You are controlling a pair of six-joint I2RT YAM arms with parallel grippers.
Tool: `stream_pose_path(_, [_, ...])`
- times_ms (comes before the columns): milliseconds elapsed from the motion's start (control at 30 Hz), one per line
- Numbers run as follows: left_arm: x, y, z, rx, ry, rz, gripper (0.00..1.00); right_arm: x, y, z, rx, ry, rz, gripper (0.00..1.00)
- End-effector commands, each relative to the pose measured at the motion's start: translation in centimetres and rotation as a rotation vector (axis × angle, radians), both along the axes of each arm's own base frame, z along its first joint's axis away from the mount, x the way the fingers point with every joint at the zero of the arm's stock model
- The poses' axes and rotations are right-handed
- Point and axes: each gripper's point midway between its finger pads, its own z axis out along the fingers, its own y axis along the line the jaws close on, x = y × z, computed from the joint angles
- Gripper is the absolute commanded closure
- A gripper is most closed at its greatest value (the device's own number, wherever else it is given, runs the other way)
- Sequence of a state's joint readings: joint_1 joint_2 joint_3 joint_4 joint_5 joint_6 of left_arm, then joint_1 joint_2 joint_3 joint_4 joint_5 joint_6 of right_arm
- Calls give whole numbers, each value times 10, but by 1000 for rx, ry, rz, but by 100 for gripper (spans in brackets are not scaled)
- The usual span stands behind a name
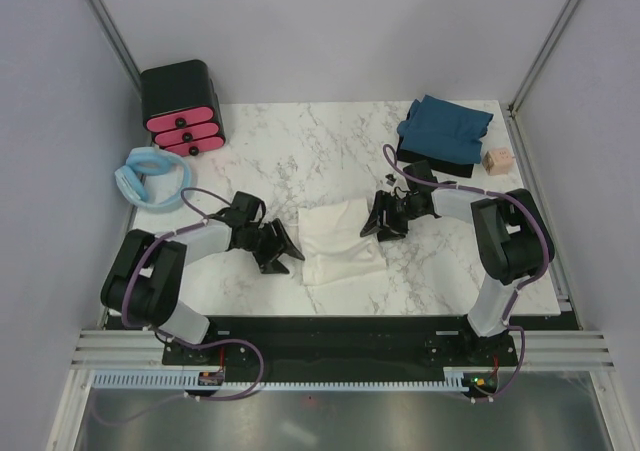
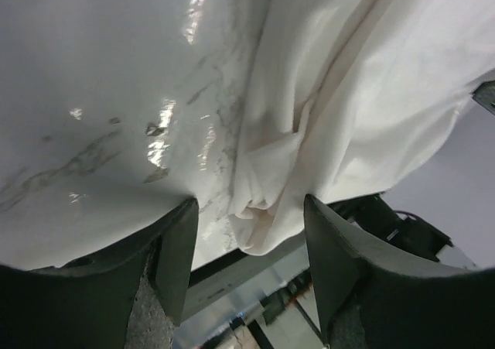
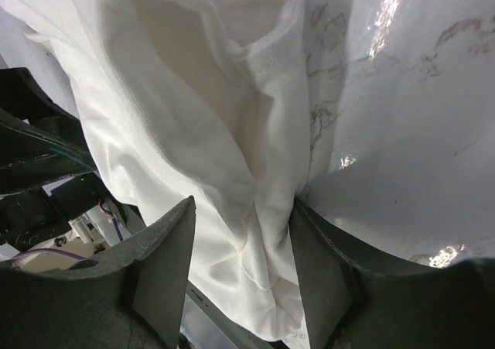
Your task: Fold and stack the t-shirts
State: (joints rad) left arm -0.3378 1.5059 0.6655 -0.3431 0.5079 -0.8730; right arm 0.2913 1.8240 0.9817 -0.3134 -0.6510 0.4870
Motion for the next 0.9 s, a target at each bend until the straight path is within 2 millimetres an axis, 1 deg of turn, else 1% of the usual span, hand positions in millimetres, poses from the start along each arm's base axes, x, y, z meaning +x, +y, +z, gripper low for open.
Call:
stream_pose_path(0, [21, -24, 7, -150, -79, -10, 35, -22, -14, -39, -127, 65, 8, 40])
stream_pose_path(100, [22, -23, 3, -146, -80, -4, 35, -23, -13, -38, -127, 63, 9, 40])
stream_pose_path(233, [19, -23, -4, -147, -63, 0, 35, -22, -12, -38, -127, 64, 11, 40])
stream_pose_path(400, [18, -21, -5, -149, -67, 13, 37, -22, -11, -39, -131, 68, 17, 40])
stream_pose_path(500, [16, -19, 8, -159, -82, 0, 39, -22, -10, -39, -133, 72, 22, 40])
stream_pose_path(567, [13, -12, 12, -139, -93, 10, 38, -19, -10, -38, -137, 62, 20, 40])
stream_pose_path(600, [15, -8, 19, -132, -134, 19, 37, -19, -10, -39, -138, 63, 20, 40])
stream_pose_path(667, [16, -6, 18, -132, -146, 26, 37, -19, -10, -38, -138, 64, 16, 40])
stream_pose_path(733, [13, -9, 10, -150, -108, 18, 37, -19, -10, -39, -139, 66, 18, 40])
stream_pose_path(800, [16, -14, 7, -174, -94, 10, 37, -19, -10, -38, -138, 63, 19, 40])
stream_pose_path(833, [16, -13, 0, -168, -71, 11, 38, -19, -10, -38, -138, 65, 19, 41])
stream_pose_path(867, [16, -14, -1, -165, -69, 9, 38, -18, -9, -37, -137, 63, 18, 41])
